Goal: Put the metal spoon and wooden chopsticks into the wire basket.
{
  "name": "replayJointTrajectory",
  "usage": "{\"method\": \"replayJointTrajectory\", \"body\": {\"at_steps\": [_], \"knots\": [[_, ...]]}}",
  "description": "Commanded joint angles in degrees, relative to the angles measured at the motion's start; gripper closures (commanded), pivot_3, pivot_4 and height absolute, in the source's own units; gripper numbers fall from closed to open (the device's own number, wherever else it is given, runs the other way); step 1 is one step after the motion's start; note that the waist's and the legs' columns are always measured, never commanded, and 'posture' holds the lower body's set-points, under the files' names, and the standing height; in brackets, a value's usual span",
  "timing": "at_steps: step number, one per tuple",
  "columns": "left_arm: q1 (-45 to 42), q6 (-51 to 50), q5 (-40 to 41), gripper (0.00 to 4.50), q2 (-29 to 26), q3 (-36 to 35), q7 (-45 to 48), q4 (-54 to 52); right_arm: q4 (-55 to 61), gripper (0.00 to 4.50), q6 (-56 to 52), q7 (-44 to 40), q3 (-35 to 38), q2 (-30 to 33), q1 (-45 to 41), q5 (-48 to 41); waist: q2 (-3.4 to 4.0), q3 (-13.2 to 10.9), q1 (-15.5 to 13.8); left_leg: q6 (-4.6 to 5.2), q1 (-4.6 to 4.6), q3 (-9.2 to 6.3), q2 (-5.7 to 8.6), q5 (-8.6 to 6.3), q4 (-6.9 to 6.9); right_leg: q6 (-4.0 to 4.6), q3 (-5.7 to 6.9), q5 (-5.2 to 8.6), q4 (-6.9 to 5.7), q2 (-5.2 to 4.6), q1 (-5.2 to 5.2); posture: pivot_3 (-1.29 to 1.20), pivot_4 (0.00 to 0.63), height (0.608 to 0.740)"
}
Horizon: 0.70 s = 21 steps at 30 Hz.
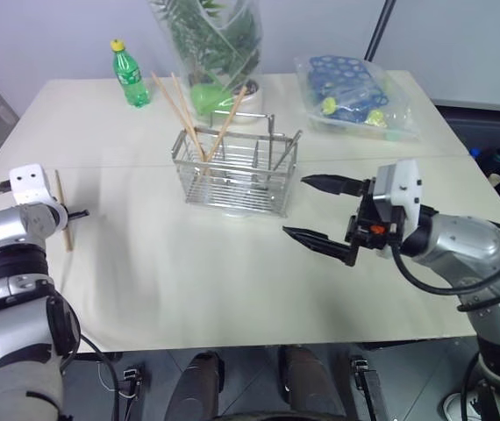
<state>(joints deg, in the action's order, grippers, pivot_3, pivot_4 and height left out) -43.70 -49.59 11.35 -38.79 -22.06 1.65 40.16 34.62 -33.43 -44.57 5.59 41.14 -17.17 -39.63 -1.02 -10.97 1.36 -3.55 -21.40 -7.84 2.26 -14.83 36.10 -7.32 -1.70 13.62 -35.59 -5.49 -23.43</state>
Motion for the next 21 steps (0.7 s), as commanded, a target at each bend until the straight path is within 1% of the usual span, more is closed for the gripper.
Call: {"method": "replayJointTrajectory", "body": {"at_steps": [1,3,6,9,11,14,18,21], "knots": [[1.14,-1.23,-0.43,4.45,-1.06,-1.28,-1.27,0.90,0.92,0.00,-0.03,-0.03,1.52,0.59,-0.86,-1.14,0.00,0.00,0.00,0.00,0.00,0.00,0.00,0.00,0.00,0.00,0.00,0.00,0.00,0.00,0.00,0.00,0.150,0.740],[0.74,-0.91,-0.23,4.45,-1.00,-1.57,-1.51,0.69,0.88,0.00,-0.19,-0.21,1.70,0.85,-0.77,-1.27,0.00,0.00,0.00,0.00,0.00,0.00,0.00,0.00,0.00,0.00,0.00,0.00,0.00,0.00,0.00,0.00,0.150,0.740],[-0.52,4.10,0.65,4.45,-0.02,-2.90,-2.47,-1.38,0.98,0.00,-0.48,-0.47,2.13,1.33,-0.66,-1.59,0.00,0.00,-0.12,0.00,-0.01,0.00,0.00,0.00,0.00,0.00,0.00,0.00,0.00,0.00,0.00,0.00,0.150,0.740],[-1.91,7.69,-0.25,4.45,0.38,-1.35,-2.27,-4.09,1.32,0.00,-0.89,-0.39,2.54,1.65,-0.66,-2.11,-0.10,-0.01,-0.55,0.00,-0.08,-0.02,0.00,0.00,0.03,0.00,0.00,0.00,0.02,0.00,-0.02,0.00,0.150,0.740],[-4.43,9.50,0.07,4.45,0.99,-0.12,-1.08,-6.65,1.94,0.00,-1.27,-0.20,3.05,1.97,-0.40,-2.70,-0.21,-0.05,-0.80,-0.01,-0.11,-0.02,0.01,0.00,0.04,0.00,0.00,0.00,0.05,-0.02,-0.03,0.00,0.150,0.740],[-7.61,15.50,-0.51,4.45,1.69,2.81,2.07,-9.67,2.39,0.00,-1.83,0.49,3.41,2.08,-0.50,-3.40,-0.37,-0.05,-1.30,-0.02,-0.25,-0.12,0.03,0.01,0.08,0.00,0.11,-0.01,0.12,-0.03,-0.03,0.00,0.150,0.740],[-12.39,27.49,1.09,4.45,3.89,4.40,8.77,-12.78,1.86,0.00,-1.49,2.15,3.19,1.29,-0.86,-2.68,-0.38,-0.05,-1.51,-0.03,-0.29,-0.09,0.06,0.00,0.05,0.00,0.11,-0.01,0.24,-0.07,-0.04,0.00,0.150,0.740],[-15.40,30.55,7.50,4.45,7.13,3.11,16.74,-16.27,1.61,0.00,-0.66,3.81,3.03,0.10,-0.34,-1.78,-0.38,-0.05,-1.44,-0.03,-0.28,-0.06,0.05,0.01,0.03,0.00,0.10,-0.01,0.24,-0.08,-0.06,0.00,0.150,0.740]]}}
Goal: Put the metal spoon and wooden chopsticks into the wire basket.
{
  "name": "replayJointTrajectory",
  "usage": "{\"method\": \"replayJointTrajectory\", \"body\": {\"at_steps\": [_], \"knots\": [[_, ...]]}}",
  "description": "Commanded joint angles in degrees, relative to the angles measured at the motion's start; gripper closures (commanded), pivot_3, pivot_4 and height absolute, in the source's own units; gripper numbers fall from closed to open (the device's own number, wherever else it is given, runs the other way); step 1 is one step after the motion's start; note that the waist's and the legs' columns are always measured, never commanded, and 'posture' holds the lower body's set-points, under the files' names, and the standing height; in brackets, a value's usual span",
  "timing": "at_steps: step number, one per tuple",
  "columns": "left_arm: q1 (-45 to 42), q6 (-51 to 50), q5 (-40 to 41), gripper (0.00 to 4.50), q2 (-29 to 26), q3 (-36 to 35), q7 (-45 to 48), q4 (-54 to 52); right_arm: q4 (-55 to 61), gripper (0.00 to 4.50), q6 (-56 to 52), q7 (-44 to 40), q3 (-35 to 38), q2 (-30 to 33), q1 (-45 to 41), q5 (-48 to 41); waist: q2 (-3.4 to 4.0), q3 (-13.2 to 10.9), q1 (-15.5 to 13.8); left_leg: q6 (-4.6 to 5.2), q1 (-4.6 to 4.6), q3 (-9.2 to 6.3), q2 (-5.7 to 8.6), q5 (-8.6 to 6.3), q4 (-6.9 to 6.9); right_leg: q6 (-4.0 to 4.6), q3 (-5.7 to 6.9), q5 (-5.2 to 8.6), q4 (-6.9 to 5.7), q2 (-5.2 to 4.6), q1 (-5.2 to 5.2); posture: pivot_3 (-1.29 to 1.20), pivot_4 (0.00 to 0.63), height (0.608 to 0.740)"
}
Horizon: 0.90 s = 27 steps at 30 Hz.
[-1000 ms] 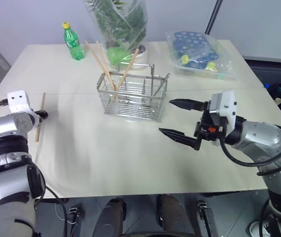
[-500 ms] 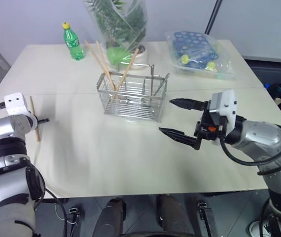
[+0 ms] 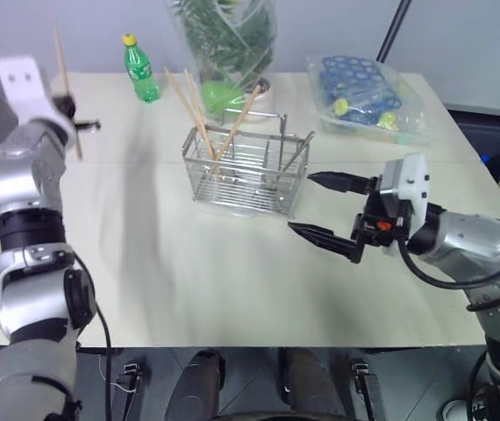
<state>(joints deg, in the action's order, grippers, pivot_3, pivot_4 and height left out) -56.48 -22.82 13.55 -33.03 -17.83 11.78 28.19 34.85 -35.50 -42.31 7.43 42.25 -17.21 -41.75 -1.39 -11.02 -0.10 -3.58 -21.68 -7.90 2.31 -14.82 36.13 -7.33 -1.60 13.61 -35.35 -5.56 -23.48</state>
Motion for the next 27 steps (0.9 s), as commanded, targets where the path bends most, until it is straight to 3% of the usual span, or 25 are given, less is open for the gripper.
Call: {"method": "replayJointTrajectory", "body": {"at_steps": [1,5,14,21,27], "knots": [[-3.19,4.28,7.52,4.45,2.14,-1.53,9.55,-5.36,1.28,0.00,1.63,2.44,1.10,-1.67,-0.25,0.64,0.00,0.00,0.05,0.00,0.00,0.00,0.00,0.00,0.00,0.00,0.00,0.00,0.00,0.00,0.00,0.00,0.150,0.740],[-3.25,5.73,19.54,4.45,6.25,-5.39,20.28,-11.19,-1.08,0.00,3.61,7.47,1.12,-5.25,0.03,4.32,0.01,-0.01,1.05,0.01,-0.01,0.00,-0.01,0.00,0.02,0.00,0.00,0.00,-0.03,0.00,-0.01,0.00,0.150,0.740],[-1.00,3.21,29.47,4.45,12.40,-5.63,25.72,-14.67,-0.76,0.00,5.15,11.07,0.54,-8.89,0.68,6.62,0.06,-0.02,0.96,0.03,0.13,0.00,-0.02,0.00,0.07,0.00,-0.02,0.00,-0.17,0.04,0.08,0.00,0.150,0.740],[0.94,1.93,30.09,4.45,15.70,-3.04,27.53,-13.65,-0.54,0.00,6.43,12.68,-1.43,-11.67,0.66,8.83,0.05,-0.02,1.04,0.03,0.12,-0.01,-0.01,0.00,0.06,0.00,-0.02,0.00,-0.15,0.04,0.08,0.00,0.150,0.740],[3.84,9.91,21.16,4.45,16.15,2.34,29.10,-10.44,0.43,0.00,6.88,14.54,-2.86,-13.89,1.50,10.28,0.06,-0.02,1.11,0.03,0.17,0.00,-0.01,0.00,0.04,0.01,-0.02,0.00,-0.17,0.06,0.08,0.00,0.150,0.740]]}}
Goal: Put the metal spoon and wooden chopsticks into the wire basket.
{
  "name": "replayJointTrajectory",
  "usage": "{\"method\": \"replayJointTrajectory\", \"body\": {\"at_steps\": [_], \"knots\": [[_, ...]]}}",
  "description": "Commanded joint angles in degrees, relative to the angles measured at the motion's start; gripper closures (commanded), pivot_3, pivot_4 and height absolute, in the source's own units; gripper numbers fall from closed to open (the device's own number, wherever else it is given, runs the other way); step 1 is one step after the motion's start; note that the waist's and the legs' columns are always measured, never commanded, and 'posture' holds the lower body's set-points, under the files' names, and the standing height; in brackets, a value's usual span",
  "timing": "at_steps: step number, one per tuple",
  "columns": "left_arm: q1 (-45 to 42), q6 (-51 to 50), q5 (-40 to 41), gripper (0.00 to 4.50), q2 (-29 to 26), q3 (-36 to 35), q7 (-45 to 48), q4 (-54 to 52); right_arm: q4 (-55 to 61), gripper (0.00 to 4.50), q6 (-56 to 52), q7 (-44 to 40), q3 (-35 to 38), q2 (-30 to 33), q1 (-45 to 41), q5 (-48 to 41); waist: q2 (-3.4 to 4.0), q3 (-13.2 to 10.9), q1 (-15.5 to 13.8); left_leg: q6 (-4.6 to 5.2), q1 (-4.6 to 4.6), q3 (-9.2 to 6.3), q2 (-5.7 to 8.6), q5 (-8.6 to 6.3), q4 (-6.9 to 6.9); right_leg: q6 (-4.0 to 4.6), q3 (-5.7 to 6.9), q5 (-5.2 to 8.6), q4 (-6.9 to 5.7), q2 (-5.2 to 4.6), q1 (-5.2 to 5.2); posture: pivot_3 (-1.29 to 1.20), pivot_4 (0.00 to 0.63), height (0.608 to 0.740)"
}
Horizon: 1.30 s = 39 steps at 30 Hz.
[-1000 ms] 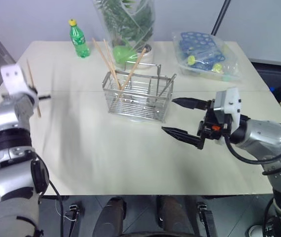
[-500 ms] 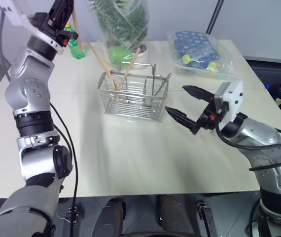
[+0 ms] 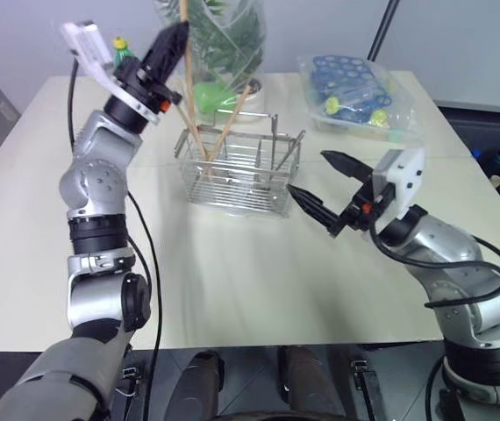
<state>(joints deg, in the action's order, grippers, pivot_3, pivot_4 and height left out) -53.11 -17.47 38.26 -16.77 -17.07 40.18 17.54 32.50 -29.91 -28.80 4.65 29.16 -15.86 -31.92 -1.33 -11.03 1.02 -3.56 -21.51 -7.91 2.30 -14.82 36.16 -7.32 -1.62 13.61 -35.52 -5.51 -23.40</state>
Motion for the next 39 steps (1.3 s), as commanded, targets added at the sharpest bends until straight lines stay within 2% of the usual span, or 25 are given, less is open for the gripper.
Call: {"method": "replayJointTrajectory", "body": {"at_steps": [1,9,22,26,30,31,32,39], "knots": [[0.88,5.80,-4.57,4.45,0.09,1.99,0.56,0.73,2.95,0.00,1.26,1.30,-0.25,-1.08,0.24,0.66,0.00,0.00,-0.06,0.00,0.00,0.00,0.00,0.00,0.00,0.00,0.00,0.00,0.00,0.00,0.00,0.00,0.150,0.740],[4.43,14.05,-9.74,4.45,1.99,3.59,0.49,4.39,3.95,0.00,1.68,0.41,-1.19,-0.62,1.76,2.04,0.00,0.00,-0.20,0.00,-0.03,-0.01,0.00,0.00,-0.01,0.00,0.00,0.00,0.05,-0.01,0.00,0.00,0.150,0.740],[6.44,18.04,-11.63,4.45,3.47,4.18,0.16,4.78,4.16,0.00,0.67,-0.55,-0.24,0.16,0.80,0.48,0.00,0.00,-0.22,0.00,-0.02,-0.01,0.00,0.00,-0.01,0.00,0.00,0.00,0.04,-0.01,0.01,0.00,0.150,0.740],[6.88,17.76,-11.38,2.83,3.63,4.43,0.28,4.06,3.93,0.00,0.76,-0.86,-0.22,0.24,0.59,0.38,0.00,0.00,-0.20,0.00,-0.02,-0.01,0.00,0.00,-0.01,0.00,0.00,0.00,0.04,0.00,0.01,0.00,0.150,0.740],[7.50,16.94,-10.98,0.85,3.46,4.43,0.32,3.45,3.68,0.00,0.89,-1.09,-0.20,0.24,0.59,0.39,0.00,0.00,-0.25,0.01,-0.01,-0.01,0.00,0.00,-0.01,0.00,0.00,0.00,0.04,0.00,0.01,0.00,0.150,0.740],[7.66,16.78,-10.91,0.22,3.42,4.46,0.39,3.33,3.62,0.00,0.92,-1.12,-0.21,0.23,0.60,0.42,0.00,0.00,-0.27,0.01,-0.02,-0.01,0.00,0.00,0.00,0.00,0.00,0.00,0.04,-0.01,0.01,0.00,0.150,0.740],[7.79,16.60,-10.85,0.05,3.41,4.49,0.41,3.16,3.55,0.00,0.93,-1.17,-0.17,0.24,0.60,0.42,0.00,0.00,-0.27,0.01,-0.02,-0.01,0.00,0.00,0.00,0.00,0.00,0.00,0.04,-0.01,0.02,0.00,0.150,0.740],[8.78,10.15,-9.77,0.05,0.95,4.62,-0.69,-4.00,2.87,0.00,0.79,-1.23,0.04,0.14,0.17,0.25,0.00,0.00,-0.10,0.00,-0.01,-0.01,0.00,0.00,0.00,0.00,0.00,0.00,0.04,0.00,0.02,0.00,0.150,0.740]]}}
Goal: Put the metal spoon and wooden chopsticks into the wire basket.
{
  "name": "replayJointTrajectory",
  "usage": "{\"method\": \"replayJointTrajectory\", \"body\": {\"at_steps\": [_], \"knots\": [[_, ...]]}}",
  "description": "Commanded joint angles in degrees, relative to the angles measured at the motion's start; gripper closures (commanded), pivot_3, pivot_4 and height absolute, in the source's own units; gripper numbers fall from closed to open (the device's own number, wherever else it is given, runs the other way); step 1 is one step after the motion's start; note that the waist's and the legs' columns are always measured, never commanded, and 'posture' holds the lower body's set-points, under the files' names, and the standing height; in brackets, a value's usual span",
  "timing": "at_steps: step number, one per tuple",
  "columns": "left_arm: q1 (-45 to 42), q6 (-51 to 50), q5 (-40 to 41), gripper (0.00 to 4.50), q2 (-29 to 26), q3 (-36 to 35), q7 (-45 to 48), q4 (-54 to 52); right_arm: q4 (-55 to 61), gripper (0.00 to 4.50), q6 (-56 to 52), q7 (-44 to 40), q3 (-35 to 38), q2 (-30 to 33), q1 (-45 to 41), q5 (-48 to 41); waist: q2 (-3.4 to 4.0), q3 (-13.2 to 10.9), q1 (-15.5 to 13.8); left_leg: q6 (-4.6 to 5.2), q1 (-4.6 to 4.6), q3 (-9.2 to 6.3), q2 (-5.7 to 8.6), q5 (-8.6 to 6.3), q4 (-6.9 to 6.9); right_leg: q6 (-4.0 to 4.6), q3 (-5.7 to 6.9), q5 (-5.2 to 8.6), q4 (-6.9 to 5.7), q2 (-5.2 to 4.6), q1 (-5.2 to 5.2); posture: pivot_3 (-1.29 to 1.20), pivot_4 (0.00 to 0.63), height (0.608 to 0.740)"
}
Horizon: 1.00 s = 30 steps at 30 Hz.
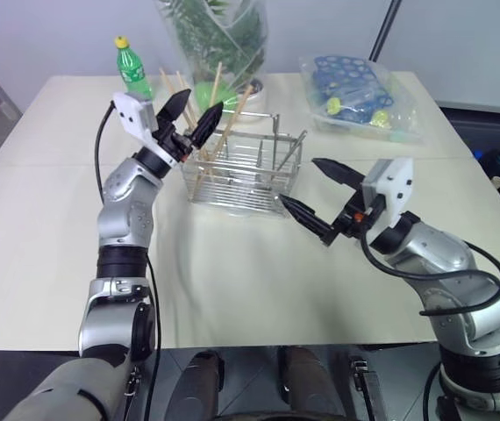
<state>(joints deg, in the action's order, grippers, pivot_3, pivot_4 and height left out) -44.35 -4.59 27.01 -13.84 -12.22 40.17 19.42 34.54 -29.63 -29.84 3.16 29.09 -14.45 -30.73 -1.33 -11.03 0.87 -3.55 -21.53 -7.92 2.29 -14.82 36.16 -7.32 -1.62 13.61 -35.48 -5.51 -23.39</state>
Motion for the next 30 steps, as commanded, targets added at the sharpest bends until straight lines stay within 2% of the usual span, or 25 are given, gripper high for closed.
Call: {"method": "replayJointTrajectory", "body": {"at_steps": [1,11,20,25,30], "knots": [[0.35,-4.40,1.87,0.05,-2.72,-0.11,-0.60,-7.72,0.73,0.00,0.45,-0.22,1.62,0.24,-1.40,-1.04,0.00,0.00,0.13,0.00,0.00,0.00,0.00,0.00,0.00,0.00,0.00,0.00,0.00,0.00,0.00,0.00,0.150,0.740],[4.76,-18.33,5.64,0.05,-8.25,0.59,-2.62,-22.31,-0.35,0.00,-1.10,-0.63,5.47,1.20,-4.01,-5.16,0.01,0.00,0.02,0.00,0.01,-0.01,0.00,0.00,-0.01,0.01,0.00,0.00,0.00,0.00,0.00,0.00,0.150,0.740],[16.01,-31.46,14.15,0.05,-14.12,-4.08,-9.58,-42.45,1.84,0.00,-2.76,0.74,5.73,0.28,-2.80,-7.86,0.03,-0.02,0.01,0.00,0.01,-0.01,-0.02,0.00,-0.04,0.02,-0.02,0.01,-0.01,0.00,-0.02,0.00,0.150,0.740],[20.84,-36.80,20.12,0.05,-17.86,-7.76,-11.46,-48.44,5.10,0.00,-4.49,2.59,6.14,0.34,-1.10,-11.07,0.04,-0.02,0.08,0.00,0.01,-0.01,-0.02,0.00,-0.04,0.03,-0.02,0.02,0.01,0.00,0.00,0.00,0.150,0.740],[26.52,-38.62,22.84,0.05,-20.96,-10.01,-11.75,-50.30,8.25,0.00,-5.91,4.71,6.59,0.58,0.97,-13.91,0.05,-0.02,0.00,0.01,0.03,0.00,-0.03,-0.01,-0.05,0.04,-0.03,0.03,0.00,0.00,0.00,0.00,0.150,0.740]]}}
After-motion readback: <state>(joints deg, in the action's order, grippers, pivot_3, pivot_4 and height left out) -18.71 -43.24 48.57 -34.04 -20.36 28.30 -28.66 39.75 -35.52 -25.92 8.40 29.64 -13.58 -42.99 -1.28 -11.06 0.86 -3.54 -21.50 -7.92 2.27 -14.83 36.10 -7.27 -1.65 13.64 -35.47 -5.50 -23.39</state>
